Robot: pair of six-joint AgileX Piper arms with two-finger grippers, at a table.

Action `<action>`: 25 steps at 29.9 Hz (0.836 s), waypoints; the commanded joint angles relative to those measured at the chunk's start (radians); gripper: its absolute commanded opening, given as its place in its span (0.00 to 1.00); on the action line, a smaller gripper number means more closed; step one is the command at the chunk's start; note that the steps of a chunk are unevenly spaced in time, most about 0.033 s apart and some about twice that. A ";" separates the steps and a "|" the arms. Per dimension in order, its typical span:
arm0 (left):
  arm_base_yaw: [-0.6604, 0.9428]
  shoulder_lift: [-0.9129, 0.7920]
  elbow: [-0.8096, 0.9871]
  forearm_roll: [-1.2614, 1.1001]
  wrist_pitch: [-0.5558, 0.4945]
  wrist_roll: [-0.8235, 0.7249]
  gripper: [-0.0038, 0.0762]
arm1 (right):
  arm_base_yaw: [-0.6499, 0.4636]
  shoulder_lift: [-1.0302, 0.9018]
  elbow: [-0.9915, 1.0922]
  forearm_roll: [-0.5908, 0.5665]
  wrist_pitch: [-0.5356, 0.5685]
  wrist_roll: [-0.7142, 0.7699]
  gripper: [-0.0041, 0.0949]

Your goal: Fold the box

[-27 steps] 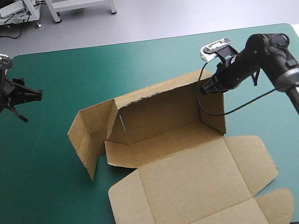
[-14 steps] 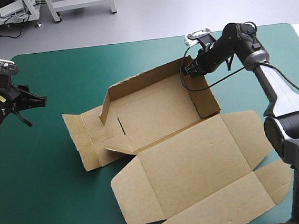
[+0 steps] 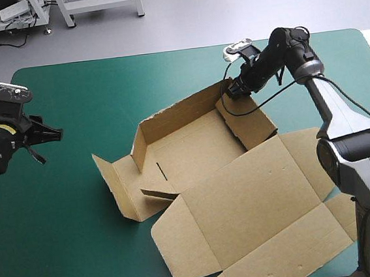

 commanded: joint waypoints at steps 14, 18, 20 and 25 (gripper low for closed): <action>0.057 -0.024 -0.024 -0.017 -0.077 -0.010 0.41 | -0.002 -0.307 0.250 -0.074 0.015 0.121 0.70; 0.057 -0.024 -0.024 -0.024 -0.086 -0.010 0.41 | -0.002 -0.355 0.390 -0.078 0.014 0.101 0.70; 0.057 -0.024 -0.024 -0.038 -0.086 -0.007 0.41 | 0.006 -0.340 0.407 -0.081 0.014 0.089 0.70; 0.057 -0.024 -0.024 -0.079 -0.084 0.014 0.41 | 0.048 -0.260 0.367 -0.155 -0.002 0.073 0.63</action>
